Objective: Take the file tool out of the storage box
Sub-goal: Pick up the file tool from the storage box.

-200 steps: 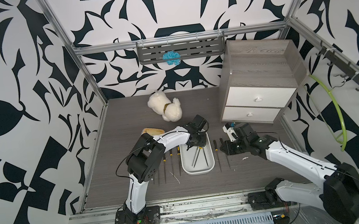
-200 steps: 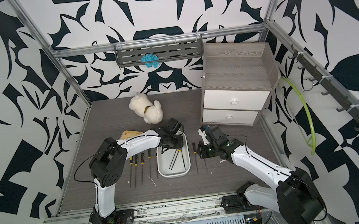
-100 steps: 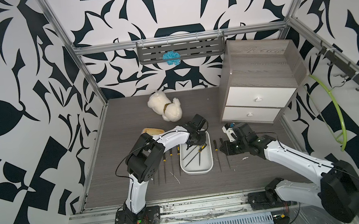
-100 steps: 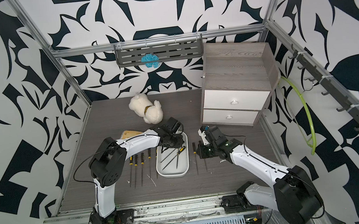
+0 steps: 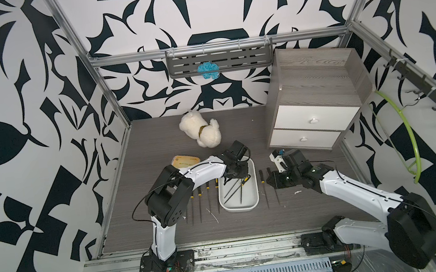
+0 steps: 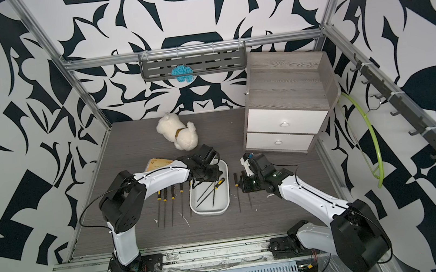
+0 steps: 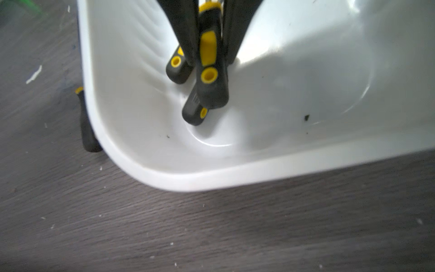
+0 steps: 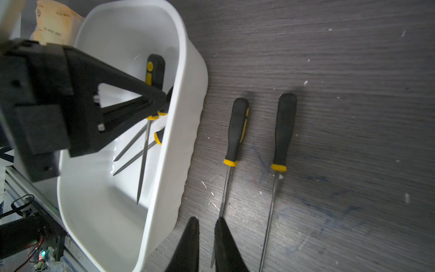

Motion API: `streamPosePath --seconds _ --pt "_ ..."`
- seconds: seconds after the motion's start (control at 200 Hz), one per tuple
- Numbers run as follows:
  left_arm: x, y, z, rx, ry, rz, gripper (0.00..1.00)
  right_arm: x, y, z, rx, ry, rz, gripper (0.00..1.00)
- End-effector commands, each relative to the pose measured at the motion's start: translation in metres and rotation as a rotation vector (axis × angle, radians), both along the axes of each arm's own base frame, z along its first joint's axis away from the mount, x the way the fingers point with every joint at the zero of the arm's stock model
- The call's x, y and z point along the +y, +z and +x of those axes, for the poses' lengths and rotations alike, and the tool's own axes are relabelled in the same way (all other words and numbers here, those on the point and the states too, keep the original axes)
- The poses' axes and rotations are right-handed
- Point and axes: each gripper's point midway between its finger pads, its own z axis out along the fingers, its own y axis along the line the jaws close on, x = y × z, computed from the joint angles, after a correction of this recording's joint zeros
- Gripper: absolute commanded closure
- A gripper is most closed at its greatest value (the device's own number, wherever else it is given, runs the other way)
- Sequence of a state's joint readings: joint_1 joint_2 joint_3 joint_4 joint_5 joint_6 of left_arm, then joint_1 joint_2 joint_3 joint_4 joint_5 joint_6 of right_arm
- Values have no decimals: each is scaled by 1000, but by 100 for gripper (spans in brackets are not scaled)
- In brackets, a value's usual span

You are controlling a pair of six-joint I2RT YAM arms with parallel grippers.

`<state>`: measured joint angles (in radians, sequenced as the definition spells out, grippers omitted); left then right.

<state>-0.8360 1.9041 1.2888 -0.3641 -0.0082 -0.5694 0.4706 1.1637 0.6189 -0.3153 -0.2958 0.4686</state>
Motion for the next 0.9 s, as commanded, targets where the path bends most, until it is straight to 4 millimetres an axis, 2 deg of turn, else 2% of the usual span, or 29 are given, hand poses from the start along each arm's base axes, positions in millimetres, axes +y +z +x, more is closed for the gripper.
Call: streamPosePath --seconds 0.0,0.275,0.505,0.62,0.69,0.695,0.73,0.895 --pt "0 41 7 -101 17 -85 86 2 9 4 -38 6 24 82" --pt "10 98 5 -267 30 -256 88 10 14 3 -41 31 69 82" --pt "32 151 -8 -379 54 -426 89 34 51 -4 -96 90 260 76" --pt "39 167 -17 -393 49 -489 89 57 76 -15 -122 162 375 69" --pt "41 166 -20 -389 48 -494 90 74 89 -24 -146 214 404 67" --pt "42 172 -21 -399 48 -506 90 75 90 -25 -149 216 404 67" --pt "44 180 -24 -409 46 -521 90 83 94 -29 -163 237 398 65" --pt "47 182 -28 -404 40 -523 90 122 105 -39 -192 325 376 64"
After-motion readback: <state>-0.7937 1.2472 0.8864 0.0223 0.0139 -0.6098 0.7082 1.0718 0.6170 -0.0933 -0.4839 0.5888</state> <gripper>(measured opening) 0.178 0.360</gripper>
